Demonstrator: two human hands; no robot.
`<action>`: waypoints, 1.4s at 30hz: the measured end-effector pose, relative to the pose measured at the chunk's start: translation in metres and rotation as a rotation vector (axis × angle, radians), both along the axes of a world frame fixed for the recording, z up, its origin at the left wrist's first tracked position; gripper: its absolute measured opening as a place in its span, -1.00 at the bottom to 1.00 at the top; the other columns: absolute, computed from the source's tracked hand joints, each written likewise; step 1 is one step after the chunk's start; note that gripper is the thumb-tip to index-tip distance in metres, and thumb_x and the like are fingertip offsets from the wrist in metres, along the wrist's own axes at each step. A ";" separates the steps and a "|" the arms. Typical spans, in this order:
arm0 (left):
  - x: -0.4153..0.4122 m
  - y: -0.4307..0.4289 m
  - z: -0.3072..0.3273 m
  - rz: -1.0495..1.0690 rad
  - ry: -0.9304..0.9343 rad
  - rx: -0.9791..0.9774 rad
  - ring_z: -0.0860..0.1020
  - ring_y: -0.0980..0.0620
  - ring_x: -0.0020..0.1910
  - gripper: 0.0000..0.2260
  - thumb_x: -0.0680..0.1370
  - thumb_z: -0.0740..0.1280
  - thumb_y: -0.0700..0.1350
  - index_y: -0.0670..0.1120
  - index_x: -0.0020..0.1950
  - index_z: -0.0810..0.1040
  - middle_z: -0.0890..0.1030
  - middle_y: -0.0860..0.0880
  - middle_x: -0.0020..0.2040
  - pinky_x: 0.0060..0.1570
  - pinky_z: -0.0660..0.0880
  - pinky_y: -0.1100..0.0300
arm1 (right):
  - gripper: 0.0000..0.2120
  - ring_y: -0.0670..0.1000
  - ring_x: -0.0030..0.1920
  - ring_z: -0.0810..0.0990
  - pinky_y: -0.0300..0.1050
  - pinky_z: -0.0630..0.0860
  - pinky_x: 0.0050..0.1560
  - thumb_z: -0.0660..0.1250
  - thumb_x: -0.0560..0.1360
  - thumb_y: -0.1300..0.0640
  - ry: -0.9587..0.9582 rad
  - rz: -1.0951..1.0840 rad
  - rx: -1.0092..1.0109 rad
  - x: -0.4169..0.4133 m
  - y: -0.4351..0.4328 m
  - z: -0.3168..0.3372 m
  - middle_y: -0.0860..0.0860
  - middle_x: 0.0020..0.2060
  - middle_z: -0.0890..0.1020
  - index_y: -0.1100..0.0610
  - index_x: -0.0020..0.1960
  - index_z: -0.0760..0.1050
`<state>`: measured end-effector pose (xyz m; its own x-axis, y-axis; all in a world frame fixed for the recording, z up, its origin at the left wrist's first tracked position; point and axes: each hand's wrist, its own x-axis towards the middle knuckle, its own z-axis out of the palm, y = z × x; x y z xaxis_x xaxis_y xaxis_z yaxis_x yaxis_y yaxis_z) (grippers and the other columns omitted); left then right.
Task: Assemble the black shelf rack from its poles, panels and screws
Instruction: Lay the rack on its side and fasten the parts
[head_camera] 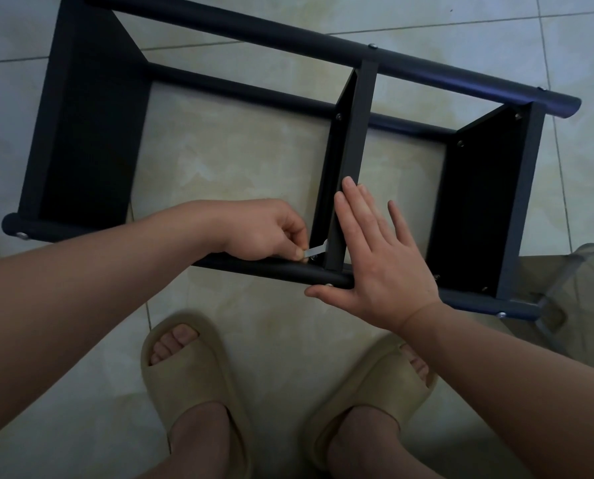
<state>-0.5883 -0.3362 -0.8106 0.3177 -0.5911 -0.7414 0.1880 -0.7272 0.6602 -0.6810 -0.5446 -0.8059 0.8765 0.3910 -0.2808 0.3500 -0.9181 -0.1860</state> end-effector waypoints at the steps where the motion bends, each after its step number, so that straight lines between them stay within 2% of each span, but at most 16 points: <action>1: 0.001 0.001 0.000 -0.004 -0.012 0.005 0.48 0.25 -0.42 -0.90 0.58 0.40 -0.15 -0.02 -0.13 0.65 0.58 0.18 -0.42 -0.34 0.37 0.38 | 0.08 0.05 0.65 -0.12 0.28 0.04 0.59 0.02 0.46 -0.56 -0.005 -0.002 0.004 0.000 0.000 0.000 0.05 0.65 -0.14 0.18 0.66 -0.11; 5: 0.008 0.005 0.002 0.024 -0.064 0.022 0.65 0.25 -0.20 -0.93 0.56 0.43 -0.12 0.03 -0.05 0.69 0.71 0.16 -0.22 -0.05 0.50 0.28 | 0.07 0.06 0.65 -0.12 0.29 0.05 0.59 0.04 0.46 -0.55 -0.016 -0.002 0.009 0.000 0.000 -0.001 0.05 0.65 -0.13 0.17 0.66 -0.14; 9: 0.012 0.002 0.004 0.004 -0.180 0.054 0.61 0.33 -0.18 -0.92 0.53 0.45 -0.08 0.12 -0.09 0.68 0.70 0.23 -0.21 -0.09 0.45 0.28 | 0.07 0.06 0.65 -0.12 0.28 0.05 0.59 0.03 0.47 -0.55 -0.022 -0.001 0.010 -0.001 0.000 -0.002 0.05 0.65 -0.13 0.17 0.66 -0.13; 13: 0.014 -0.004 0.006 0.064 -0.248 0.024 0.60 0.29 -0.17 -0.89 0.52 0.47 -0.09 0.13 -0.14 0.65 0.68 0.16 -0.18 -0.13 0.46 0.32 | 0.06 0.07 0.65 -0.10 0.28 0.05 0.59 0.04 0.47 -0.55 -0.028 -0.001 0.018 -0.001 0.000 -0.002 0.07 0.66 -0.10 0.18 0.66 -0.11; 15: 0.014 -0.007 0.006 0.142 -0.185 0.002 0.61 0.24 -0.14 -0.90 0.53 0.46 -0.11 0.09 -0.14 0.65 0.68 0.14 -0.15 -0.04 0.51 0.28 | 0.07 0.07 0.65 -0.10 0.28 0.05 0.59 0.05 0.47 -0.54 -0.026 -0.001 0.017 0.000 0.000 -0.001 0.07 0.66 -0.10 0.19 0.66 -0.10; 17: 0.009 -0.012 0.005 0.312 -0.005 -0.023 0.64 0.16 -0.10 -0.93 0.55 0.43 -0.14 0.01 -0.11 0.65 0.70 0.07 -0.13 0.02 0.56 0.20 | 0.07 0.07 0.65 -0.11 0.28 0.05 0.59 0.05 0.47 -0.54 -0.023 -0.002 0.010 0.000 -0.001 -0.001 0.07 0.66 -0.10 0.19 0.66 -0.10; 20: -0.001 -0.019 0.002 0.560 0.267 -0.047 0.67 0.09 -0.13 -0.93 0.60 0.37 -0.14 -0.09 -0.06 0.63 0.72 0.00 -0.17 -0.05 0.57 0.17 | 0.07 0.07 0.65 -0.11 0.28 0.06 0.59 0.05 0.47 -0.54 -0.023 -0.005 0.009 0.000 0.000 -0.001 0.07 0.66 -0.10 0.19 0.66 -0.09; 22: -0.004 -0.021 0.001 0.643 0.328 -0.050 0.69 0.09 -0.16 -0.92 0.61 0.37 -0.12 -0.10 -0.03 0.63 0.72 0.00 -0.20 -0.11 0.57 0.20 | 0.07 0.07 0.65 -0.10 0.28 0.06 0.59 0.06 0.47 -0.54 -0.024 -0.006 0.012 0.000 0.001 -0.001 0.07 0.66 -0.09 0.20 0.66 -0.08; 28: 0.002 -0.023 0.002 0.754 0.387 -0.058 0.70 0.10 -0.16 -0.96 0.60 0.36 -0.11 -0.06 0.01 0.58 0.73 0.01 -0.18 -0.12 0.52 0.17 | 0.07 0.08 0.65 -0.07 0.28 0.08 0.58 0.08 0.46 -0.53 -0.034 -0.010 0.018 0.000 0.001 0.000 0.09 0.66 -0.06 0.21 0.66 -0.04; 35: 0.004 -0.023 -0.002 0.753 0.234 -0.056 0.68 0.12 -0.20 -0.97 0.59 0.40 -0.09 -0.02 -0.04 0.60 0.72 0.03 -0.21 -0.06 0.51 0.16 | 0.07 0.08 0.65 -0.07 0.28 0.07 0.58 0.08 0.47 -0.53 -0.031 -0.008 0.012 0.000 0.000 0.000 0.08 0.65 -0.07 0.20 0.66 -0.06; 42: 0.002 -0.026 -0.002 0.725 0.280 -0.054 0.67 0.10 -0.16 -0.97 0.60 0.38 -0.09 -0.01 -0.01 0.61 0.72 0.04 -0.19 -0.05 0.50 0.15 | 0.07 0.08 0.65 -0.08 0.28 0.09 0.58 0.08 0.47 -0.53 -0.033 -0.011 0.014 0.000 0.001 -0.001 0.08 0.65 -0.07 0.20 0.66 -0.05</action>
<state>-0.5864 -0.3618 -0.8131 0.4441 -0.3451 -0.8268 0.7688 -0.3271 0.5495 -0.6814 -0.5439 -0.8065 0.8897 0.3846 -0.2460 0.3457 -0.9195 -0.1872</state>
